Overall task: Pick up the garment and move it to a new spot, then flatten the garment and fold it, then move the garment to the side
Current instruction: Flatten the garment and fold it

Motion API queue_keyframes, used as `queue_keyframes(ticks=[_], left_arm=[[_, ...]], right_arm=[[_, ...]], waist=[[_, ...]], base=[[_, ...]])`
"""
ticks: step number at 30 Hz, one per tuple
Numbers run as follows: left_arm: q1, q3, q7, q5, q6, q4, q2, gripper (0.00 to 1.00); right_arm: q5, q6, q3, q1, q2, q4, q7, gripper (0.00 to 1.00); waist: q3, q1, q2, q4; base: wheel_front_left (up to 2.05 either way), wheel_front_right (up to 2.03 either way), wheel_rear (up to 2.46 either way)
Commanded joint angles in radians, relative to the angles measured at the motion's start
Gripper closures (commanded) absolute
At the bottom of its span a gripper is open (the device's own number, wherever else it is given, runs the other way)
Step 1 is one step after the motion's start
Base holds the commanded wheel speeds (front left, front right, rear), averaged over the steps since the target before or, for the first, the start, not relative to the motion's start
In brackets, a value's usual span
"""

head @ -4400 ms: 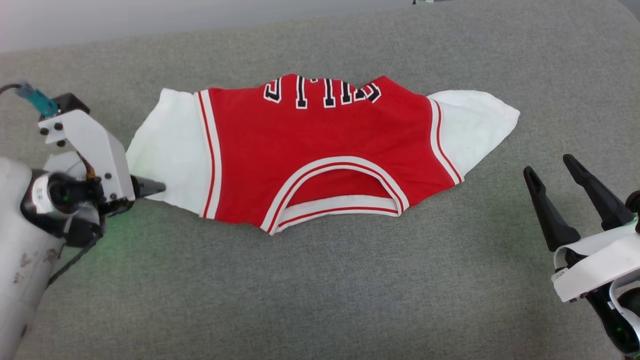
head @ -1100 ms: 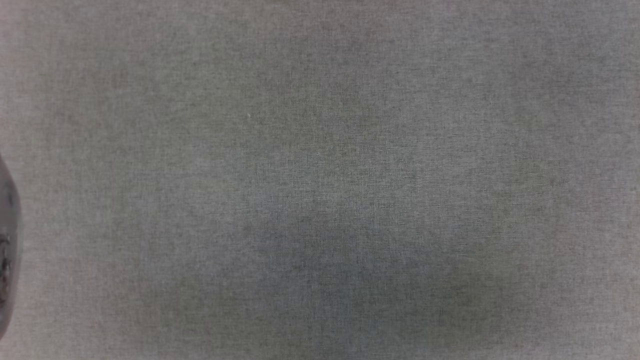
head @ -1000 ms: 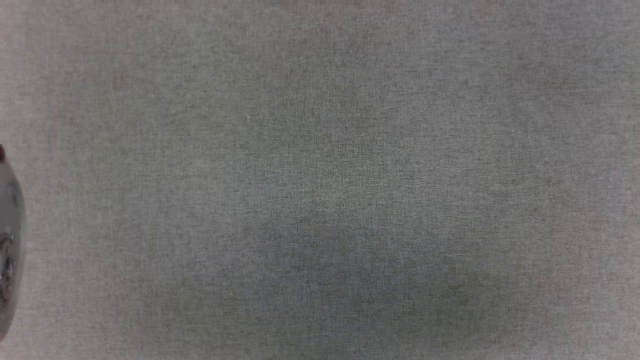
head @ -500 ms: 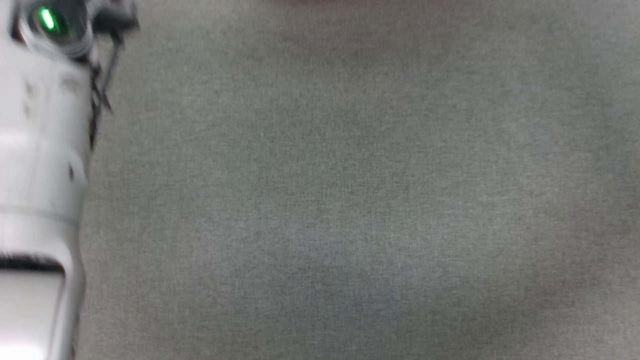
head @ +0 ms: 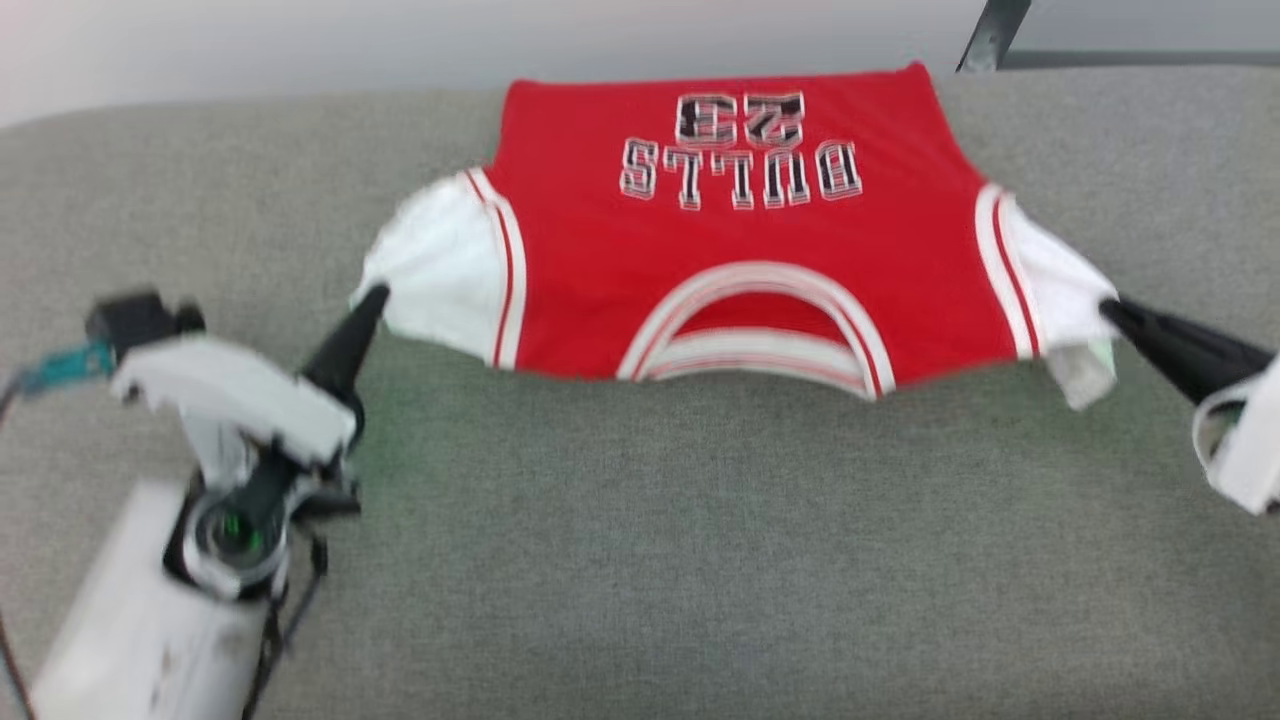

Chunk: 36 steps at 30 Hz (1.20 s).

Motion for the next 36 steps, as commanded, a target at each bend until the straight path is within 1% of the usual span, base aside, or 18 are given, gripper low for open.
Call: queue_keyframes(ticks=[1,5,8,15,22,24,26,29,30,33,36], left_arm=[[0.076,0.012,-0.01,-0.007,0.034,-0.075,0.017,1.0],[0.263,0.041,-0.028,-0.021,0.112,-0.274,0.049,1.0],[0.385,0.066,-0.045,-0.031,0.156,-0.415,0.062,1.0],[0.62,0.088,-0.055,-0.034,0.228,-0.669,0.1,1.0],[0.778,0.096,-0.051,-0.02,0.291,-0.835,0.134,1.0],[0.807,0.096,-0.045,-0.015,0.305,-0.863,0.144,1.0],[0.821,0.099,-0.05,-0.016,0.318,-0.877,0.143,1.0],[0.813,0.085,-0.046,0.015,0.334,-0.853,0.157,1.0],[0.802,0.073,-0.043,0.024,0.335,-0.838,0.155,1.0],[0.758,0.018,-0.025,0.092,0.348,-0.773,0.181,1.0],[0.706,-0.044,-0.002,0.148,0.357,-0.704,0.185,1.0]], right_arm=[[-0.005,-0.001,-0.033,0.054,-0.018,-0.025,0.003,1.0],[-0.02,-0.001,-0.092,0.177,-0.041,-0.1,0.033,1.0],[-0.036,-0.001,-0.135,0.269,-0.063,-0.161,0.06,1.0],[-0.074,-0.001,-0.249,0.488,-0.108,-0.299,0.154,1.0],[-0.102,-0.001,-0.391,0.664,-0.089,-0.428,0.25,1.0],[-0.111,-0.001,-0.427,0.704,-0.071,-0.456,0.276,1.0],[-0.124,-0.001,-0.461,0.733,-0.052,-0.48,0.301,1.0],[-0.144,-0.001,-0.483,0.746,-0.024,-0.491,0.341,1.0],[-0.149,-0.001,-0.484,0.736,-0.014,-0.485,0.352,1.0],[-0.186,-0.001,-0.462,0.697,-0.002,-0.451,0.39,1.0],[-0.195,-0.001,-0.416,0.656,0.019,-0.417,0.429,1.0]], waist=[[-0.033,0.0,0.0,0.0],[-0.045,0.0,0.0,0.0],[-0.058,0.0,0.0,0.001],[-0.087,0.0,0.0,0.005],[-0.092,0.0,0.0,0.004],[-0.089,0.0,0.0,0.004],[-0.084,0.0,0.0,0.006],[-0.074,0.0,0.0,0.006],[-0.07,0.0,0.0,0.006],[-0.059,0.0,0.0,0.007],[-0.043,0.0,0.0,0.009]], base=[[0.0,0.0,0.0],[0.0,0.0,0.0],[0.0,0.0,0.0],[0.0,0.0,0.0],[0.0,0.0,0.0],[0.0,0.0,0.0],[0.0,0.0,0.0],[0.0,0.0,0.0],[0.0,0.0,0.0],[0.0,0.0,0.0],[0.0,0.0,0.0]])
